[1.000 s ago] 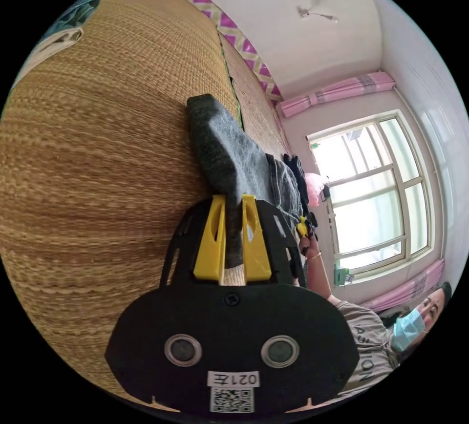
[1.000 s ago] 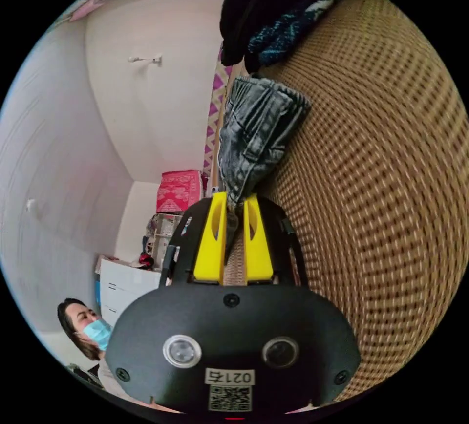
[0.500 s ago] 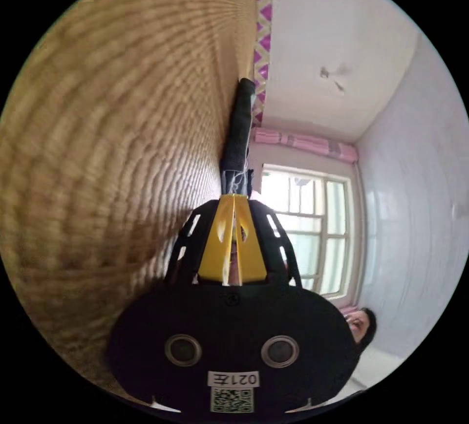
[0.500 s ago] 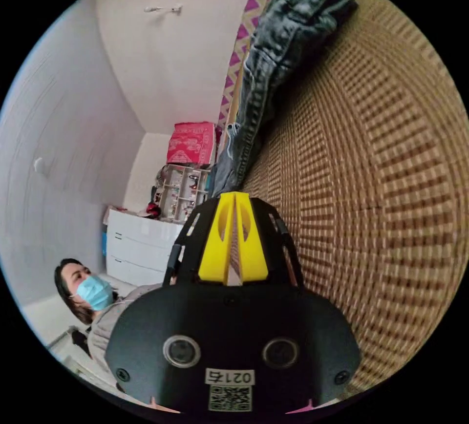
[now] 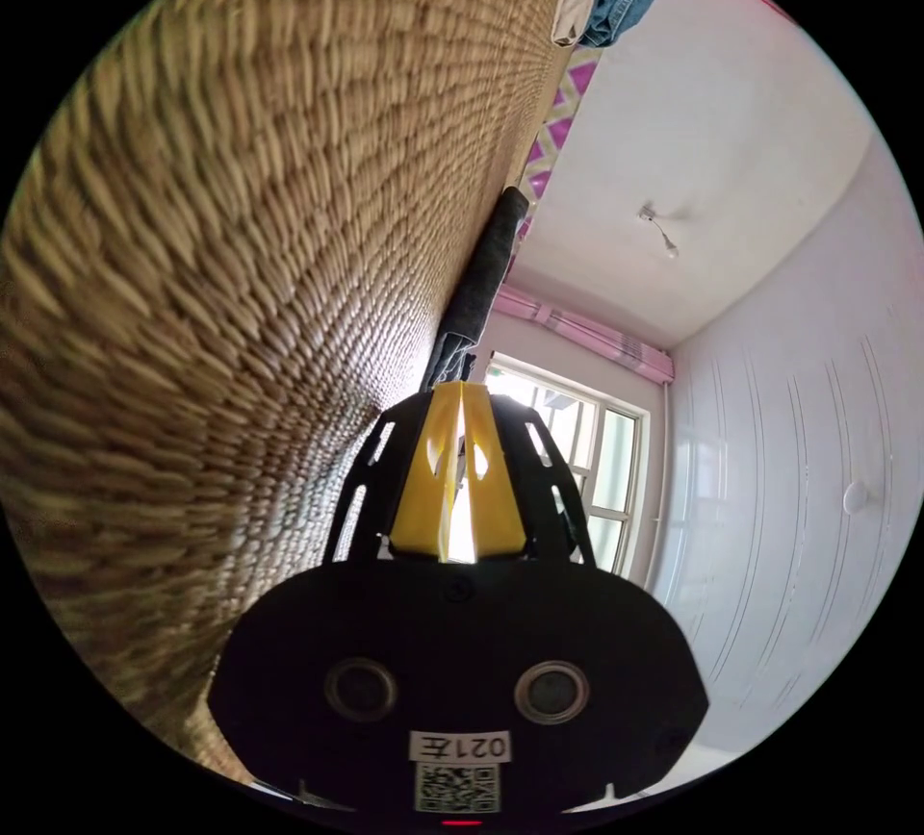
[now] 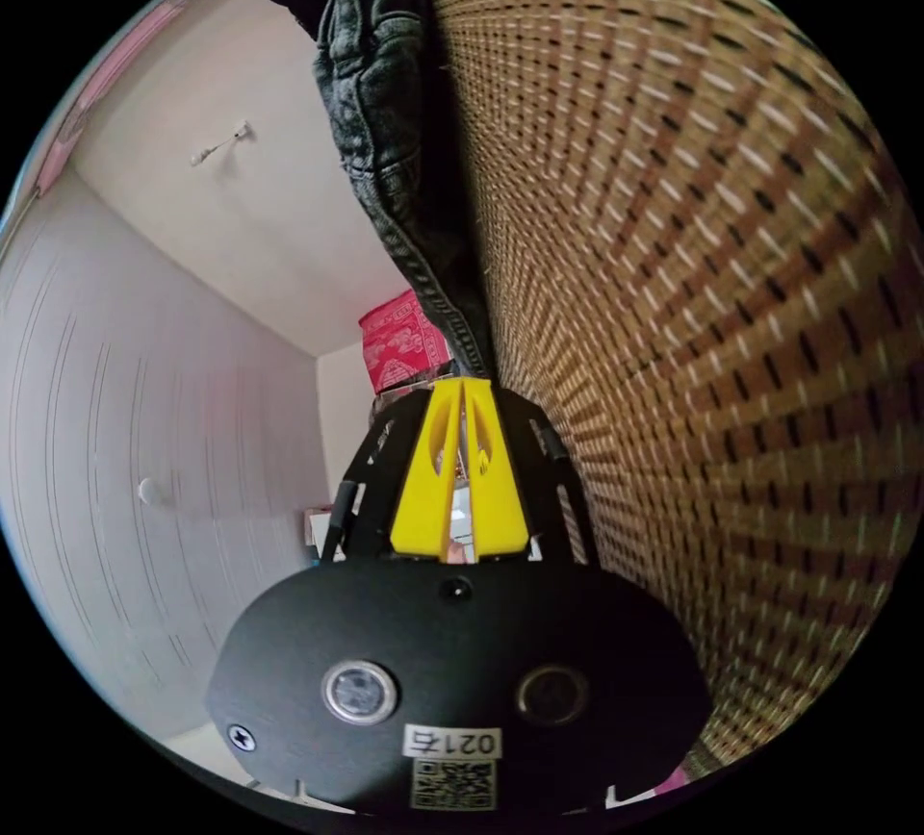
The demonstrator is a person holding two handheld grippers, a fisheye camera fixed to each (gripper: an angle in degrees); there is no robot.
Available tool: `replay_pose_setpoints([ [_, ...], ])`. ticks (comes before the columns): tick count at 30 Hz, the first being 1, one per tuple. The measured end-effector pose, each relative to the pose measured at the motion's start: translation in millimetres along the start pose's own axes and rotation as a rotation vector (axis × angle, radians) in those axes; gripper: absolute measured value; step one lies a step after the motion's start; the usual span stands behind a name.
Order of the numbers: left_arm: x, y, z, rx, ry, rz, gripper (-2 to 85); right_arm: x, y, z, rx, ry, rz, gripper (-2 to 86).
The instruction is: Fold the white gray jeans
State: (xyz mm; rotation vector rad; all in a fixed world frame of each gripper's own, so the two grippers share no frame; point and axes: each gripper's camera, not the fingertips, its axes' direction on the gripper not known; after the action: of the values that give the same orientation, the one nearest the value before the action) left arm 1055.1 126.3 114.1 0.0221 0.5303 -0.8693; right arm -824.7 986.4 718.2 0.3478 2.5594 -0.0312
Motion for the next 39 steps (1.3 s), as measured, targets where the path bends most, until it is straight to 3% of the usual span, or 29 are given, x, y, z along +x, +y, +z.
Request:
replay_pose_setpoints([
  [39, -12.5, 23.7, -21.3, 0.001, 0.004, -0.006, -1.0, 21.4, 46.6, 17.0, 0.046, -0.021, 0.005, -0.6],
])
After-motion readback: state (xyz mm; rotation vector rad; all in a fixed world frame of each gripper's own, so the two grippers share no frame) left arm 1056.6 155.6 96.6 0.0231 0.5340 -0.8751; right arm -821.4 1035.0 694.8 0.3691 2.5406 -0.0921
